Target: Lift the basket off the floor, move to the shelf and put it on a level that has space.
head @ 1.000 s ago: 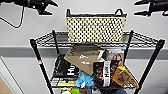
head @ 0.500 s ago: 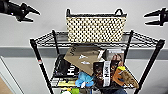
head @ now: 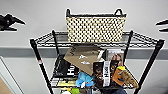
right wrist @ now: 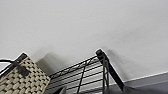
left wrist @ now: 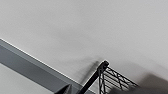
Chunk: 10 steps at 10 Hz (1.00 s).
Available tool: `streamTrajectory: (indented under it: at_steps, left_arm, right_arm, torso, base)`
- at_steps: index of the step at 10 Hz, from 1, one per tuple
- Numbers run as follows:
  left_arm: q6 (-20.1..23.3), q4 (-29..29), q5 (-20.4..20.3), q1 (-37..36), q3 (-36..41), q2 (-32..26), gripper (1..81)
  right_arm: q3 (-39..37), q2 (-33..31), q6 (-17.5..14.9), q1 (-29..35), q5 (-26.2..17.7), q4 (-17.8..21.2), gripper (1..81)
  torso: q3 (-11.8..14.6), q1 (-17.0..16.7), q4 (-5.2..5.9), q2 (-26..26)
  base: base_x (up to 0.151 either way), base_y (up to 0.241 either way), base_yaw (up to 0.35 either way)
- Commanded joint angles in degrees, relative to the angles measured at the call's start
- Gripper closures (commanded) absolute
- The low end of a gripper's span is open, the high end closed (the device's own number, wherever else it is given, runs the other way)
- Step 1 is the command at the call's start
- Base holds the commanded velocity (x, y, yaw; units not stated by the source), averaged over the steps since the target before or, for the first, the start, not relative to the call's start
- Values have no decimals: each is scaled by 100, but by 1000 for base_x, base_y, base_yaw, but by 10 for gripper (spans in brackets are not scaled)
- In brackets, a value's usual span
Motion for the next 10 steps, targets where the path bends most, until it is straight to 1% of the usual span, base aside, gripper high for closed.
streamTrajectory:
  at_steps: [1,2,4,7,8,9,10]
  left_arm:
    - [427,327,345,-702,-40,-179,10]
    - [559,371,345,-535,-84,-346,10]
    - [708,406,302,54,-163,-601,10]
    - [946,371,240,845,-137,-979,10]
    - [1015,327,92,1265,-59,-1154,10]
    - [1033,327,-152,1680,73,-1285,10]
    - [1033,327,-533,2223,196,-1401,10]
  right_arm:
    - [-293,25,7,717,-351,-262,10]
    - [-320,-54,7,595,-439,-350,10]
    - [-381,-168,7,207,-491,-367,10]
    - [-495,-274,-81,-583,-535,-350,10]
    - [-469,-343,-81,-1004,-527,-324,10]
    - [-452,-404,-90,-1339,-501,-306,10]
    - [-408,-467,-160,-1760,-439,-288,10]
  torso:
    - [0,0,0,0]
    - [0,0,0,0]
    - [0,0,0,0]
    - [4,-4,0,-2]
    - [4,-4,0,-2]
    - [4,-2,0,-2]
    - [4,-2,0,-2]
  base:
    - [0,0,0]
    - [0,0,0]
    - [0,0,0]
    - [0,0,0]
    - [0,0,0]
    - [0,0,0]
    - [0,0,0]
